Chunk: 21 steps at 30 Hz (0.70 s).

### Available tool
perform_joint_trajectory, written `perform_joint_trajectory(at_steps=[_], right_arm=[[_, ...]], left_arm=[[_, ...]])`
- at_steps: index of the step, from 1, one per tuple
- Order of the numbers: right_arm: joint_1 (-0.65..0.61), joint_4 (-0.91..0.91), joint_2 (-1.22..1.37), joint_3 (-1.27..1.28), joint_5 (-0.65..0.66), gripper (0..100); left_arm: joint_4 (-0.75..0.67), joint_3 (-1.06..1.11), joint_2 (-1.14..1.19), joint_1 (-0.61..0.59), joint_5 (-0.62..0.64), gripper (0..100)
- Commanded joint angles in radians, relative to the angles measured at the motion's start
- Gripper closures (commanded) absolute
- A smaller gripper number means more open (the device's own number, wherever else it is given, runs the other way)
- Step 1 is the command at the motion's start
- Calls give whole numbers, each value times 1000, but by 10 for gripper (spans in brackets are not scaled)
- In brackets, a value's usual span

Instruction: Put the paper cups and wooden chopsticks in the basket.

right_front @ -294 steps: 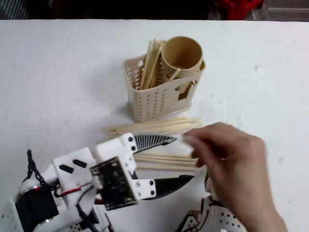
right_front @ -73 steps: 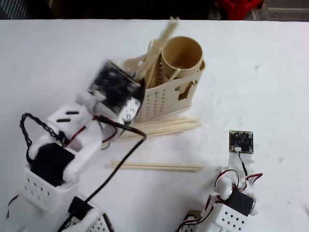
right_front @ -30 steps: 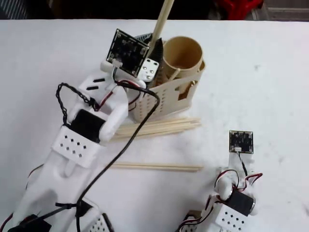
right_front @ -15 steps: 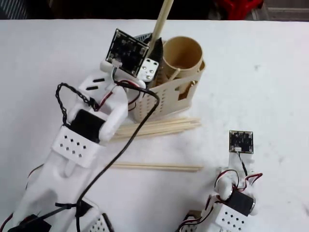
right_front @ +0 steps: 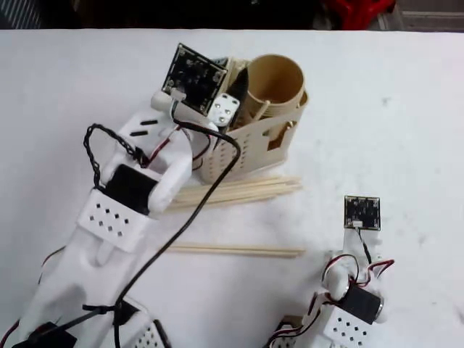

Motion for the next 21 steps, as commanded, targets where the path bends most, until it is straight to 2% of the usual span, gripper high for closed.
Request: perform_joint_trajectory(at_steps=[1, 5, 9, 14, 21], right_arm=[[5, 2, -18, 9, -6, 981], [5, 2, -18, 9, -6, 981], [5, 2, -18, 9, -6, 981], [5, 2, -18, 9, -6, 981], [5, 2, -18, 9, -6, 981]], left_arm=[[206, -8, -102, 50, -2, 880], [505, -5, -185, 140, -126, 880], [667, 20, -124, 205, -193, 880], [683, 152, 35, 260, -371, 877], [529, 233, 246, 259, -509, 842]])
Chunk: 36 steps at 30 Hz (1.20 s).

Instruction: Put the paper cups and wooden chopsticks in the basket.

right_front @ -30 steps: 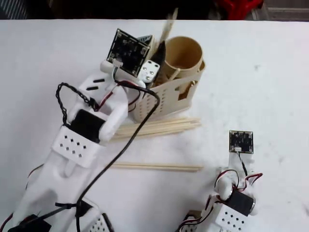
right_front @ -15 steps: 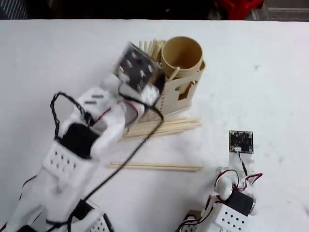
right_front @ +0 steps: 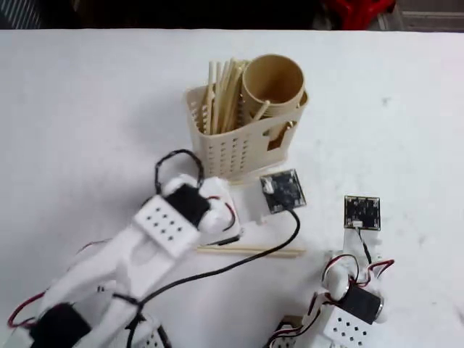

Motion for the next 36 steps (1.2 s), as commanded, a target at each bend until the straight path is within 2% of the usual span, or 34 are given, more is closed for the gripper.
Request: perform_joint_trajectory(at_steps=[1, 8, 18, 22, 27, 36], right_arm=[[5, 2, -18, 9, -6, 981], [5, 2, -18, 9, -6, 981], [5, 2, -18, 9, -6, 981], [5, 2, -18, 9, -6, 981], [5, 2, -18, 9, -6, 981], [5, 2, -18, 9, -6, 981]], left_arm=[[-72, -2, 99, 8, -64, 828], [-206, -8, 308, -15, -190, 815], [-212, -28, 423, -27, -233, 816], [-141, -57, 400, -42, -226, 816], [-49, -48, 255, -16, -169, 816], [-44, 98, 133, 28, -167, 815]])
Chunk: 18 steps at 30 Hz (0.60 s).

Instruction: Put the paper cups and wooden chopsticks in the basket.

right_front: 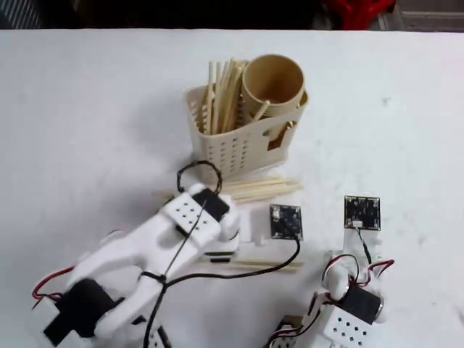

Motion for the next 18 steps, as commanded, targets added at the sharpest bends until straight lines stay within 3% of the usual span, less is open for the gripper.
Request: perform_joint_trajectory(at_steps=[1, 18], right_arm=[[5, 2, -18, 9, -6, 981], [5, 2, -18, 9, -6, 981]], left_arm=[[11, 9, -44, 12, 14, 814], [83, -3, 85, -12, -74, 814]])
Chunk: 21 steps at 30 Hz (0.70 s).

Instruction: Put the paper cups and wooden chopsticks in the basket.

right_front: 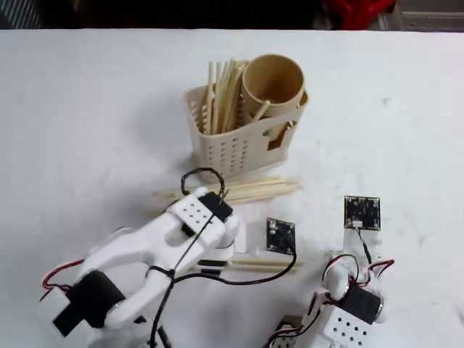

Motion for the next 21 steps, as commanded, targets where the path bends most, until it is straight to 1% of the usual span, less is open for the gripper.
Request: perform_joint_trajectory(at_steps=[1, 4, 8, 11, 17, 21], right_arm=[[5, 2, -18, 9, -6, 981], [5, 2, -18, 9, -6, 981], [5, 2, -18, 9, -6, 981], [5, 2, -18, 9, -6, 981], [5, 2, -18, 9, -6, 981], [5, 2, -18, 9, -6, 981]], left_arm=[[15, -25, 1, -27, -15, 814], [5, -49, 21, -53, -17, 815], [-83, -52, 111, -84, -17, 815], [-54, -115, 173, -84, -17, 819], [-51, -180, 225, -84, -2, 936], [-91, -187, 223, -110, 123, 978]])
